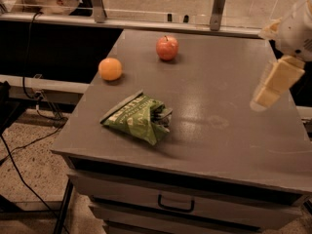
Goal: Move apple near orange
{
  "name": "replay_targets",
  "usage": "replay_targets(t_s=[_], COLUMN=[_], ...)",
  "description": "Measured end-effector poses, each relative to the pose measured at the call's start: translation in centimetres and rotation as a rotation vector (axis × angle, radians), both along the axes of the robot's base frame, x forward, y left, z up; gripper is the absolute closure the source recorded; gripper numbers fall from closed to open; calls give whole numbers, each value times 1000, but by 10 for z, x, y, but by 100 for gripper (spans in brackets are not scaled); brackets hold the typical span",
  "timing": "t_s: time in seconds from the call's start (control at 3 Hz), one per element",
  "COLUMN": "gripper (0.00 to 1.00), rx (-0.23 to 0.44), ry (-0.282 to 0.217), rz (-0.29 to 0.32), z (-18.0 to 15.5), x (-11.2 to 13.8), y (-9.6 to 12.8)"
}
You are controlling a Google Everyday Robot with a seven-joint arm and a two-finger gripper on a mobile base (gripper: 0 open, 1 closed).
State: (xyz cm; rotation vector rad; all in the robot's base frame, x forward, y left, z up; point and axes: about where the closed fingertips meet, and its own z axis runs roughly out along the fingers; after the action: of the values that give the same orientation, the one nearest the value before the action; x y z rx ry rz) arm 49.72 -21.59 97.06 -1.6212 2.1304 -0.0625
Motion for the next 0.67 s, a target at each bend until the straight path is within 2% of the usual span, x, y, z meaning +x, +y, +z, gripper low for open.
replay_targets(t_s=[0.33, 0.67], gripper=[0, 0], rx=[125, 267], ry=[-106, -182], rz=[22, 50], z=[9, 17], x=[74, 146], y=[7, 29])
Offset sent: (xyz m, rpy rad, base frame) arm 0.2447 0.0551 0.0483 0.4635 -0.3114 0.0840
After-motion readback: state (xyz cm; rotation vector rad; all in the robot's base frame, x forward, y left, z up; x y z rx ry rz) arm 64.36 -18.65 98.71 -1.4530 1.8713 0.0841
